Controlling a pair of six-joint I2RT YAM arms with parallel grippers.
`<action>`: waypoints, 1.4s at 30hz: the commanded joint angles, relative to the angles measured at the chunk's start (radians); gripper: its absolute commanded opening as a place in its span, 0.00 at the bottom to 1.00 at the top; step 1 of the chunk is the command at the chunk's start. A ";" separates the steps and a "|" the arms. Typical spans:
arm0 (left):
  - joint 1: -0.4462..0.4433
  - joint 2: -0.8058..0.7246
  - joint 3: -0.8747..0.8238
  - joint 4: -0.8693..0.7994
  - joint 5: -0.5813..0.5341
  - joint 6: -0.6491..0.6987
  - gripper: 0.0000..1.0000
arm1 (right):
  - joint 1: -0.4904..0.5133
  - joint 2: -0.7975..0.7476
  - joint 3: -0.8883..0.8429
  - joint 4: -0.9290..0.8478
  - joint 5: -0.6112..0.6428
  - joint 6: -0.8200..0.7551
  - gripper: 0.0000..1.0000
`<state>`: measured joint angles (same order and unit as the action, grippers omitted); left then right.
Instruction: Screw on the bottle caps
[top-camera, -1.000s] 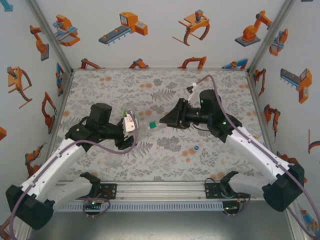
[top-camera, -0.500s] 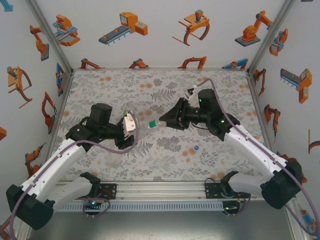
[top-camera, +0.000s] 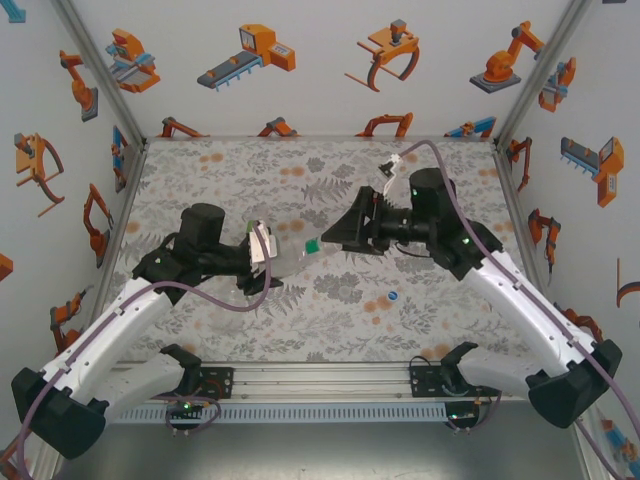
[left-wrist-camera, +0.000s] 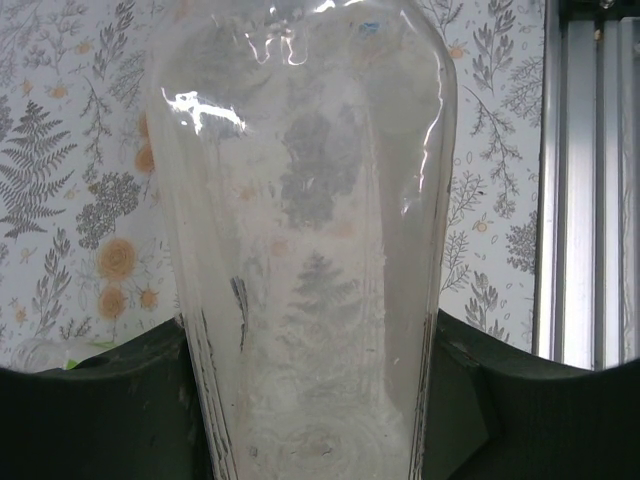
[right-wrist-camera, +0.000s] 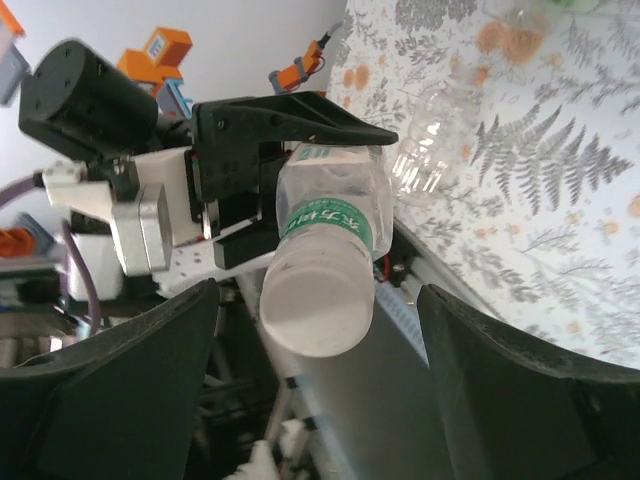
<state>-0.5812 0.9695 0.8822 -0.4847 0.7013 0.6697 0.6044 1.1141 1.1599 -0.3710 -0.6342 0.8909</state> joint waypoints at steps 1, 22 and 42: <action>-0.001 -0.008 0.022 0.010 0.071 0.026 0.00 | -0.004 -0.048 0.043 -0.075 0.024 -0.228 0.71; -0.002 0.045 0.059 -0.041 0.190 0.043 0.00 | -0.005 -0.159 0.017 -0.011 -0.319 -1.320 0.65; -0.004 0.047 0.065 -0.061 0.197 0.049 0.00 | -0.005 -0.076 0.014 0.017 -0.360 -1.304 0.50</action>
<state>-0.5812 1.0248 0.9165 -0.5365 0.8577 0.6956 0.6037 1.0306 1.1683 -0.3771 -0.9577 -0.3943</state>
